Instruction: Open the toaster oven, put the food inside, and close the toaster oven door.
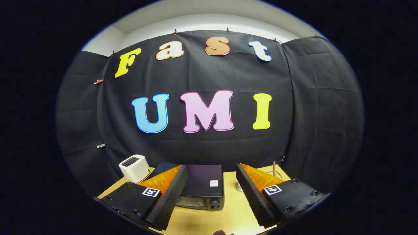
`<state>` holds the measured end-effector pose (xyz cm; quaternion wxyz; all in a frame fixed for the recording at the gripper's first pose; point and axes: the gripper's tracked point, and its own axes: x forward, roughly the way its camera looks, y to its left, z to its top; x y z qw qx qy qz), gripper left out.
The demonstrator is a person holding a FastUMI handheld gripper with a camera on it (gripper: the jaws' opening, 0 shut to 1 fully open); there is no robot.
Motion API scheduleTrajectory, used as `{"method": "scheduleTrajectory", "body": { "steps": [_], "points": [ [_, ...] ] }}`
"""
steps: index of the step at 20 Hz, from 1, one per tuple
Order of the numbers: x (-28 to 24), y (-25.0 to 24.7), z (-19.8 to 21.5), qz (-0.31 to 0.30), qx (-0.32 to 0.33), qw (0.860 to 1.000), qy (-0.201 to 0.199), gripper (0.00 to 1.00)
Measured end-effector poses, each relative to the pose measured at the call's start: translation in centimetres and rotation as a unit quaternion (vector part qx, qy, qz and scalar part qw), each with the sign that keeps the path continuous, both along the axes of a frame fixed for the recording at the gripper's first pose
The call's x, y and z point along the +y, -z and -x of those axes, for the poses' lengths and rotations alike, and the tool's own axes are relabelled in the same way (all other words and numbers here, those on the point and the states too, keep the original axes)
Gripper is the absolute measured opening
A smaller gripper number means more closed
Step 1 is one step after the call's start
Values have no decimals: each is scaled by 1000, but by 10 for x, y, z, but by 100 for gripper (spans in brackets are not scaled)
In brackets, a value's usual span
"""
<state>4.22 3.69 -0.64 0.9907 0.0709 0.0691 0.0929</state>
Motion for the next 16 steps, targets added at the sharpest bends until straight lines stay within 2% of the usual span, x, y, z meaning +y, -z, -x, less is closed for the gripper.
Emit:
{"method": "scheduleTrajectory", "body": {
  "steps": [8,16],
  "points": [
    [-49,-22,-1,-9,-25,1000,16,98],
    [-62,-18,-3,-5,-21,1000,17,99]
  ]
}}
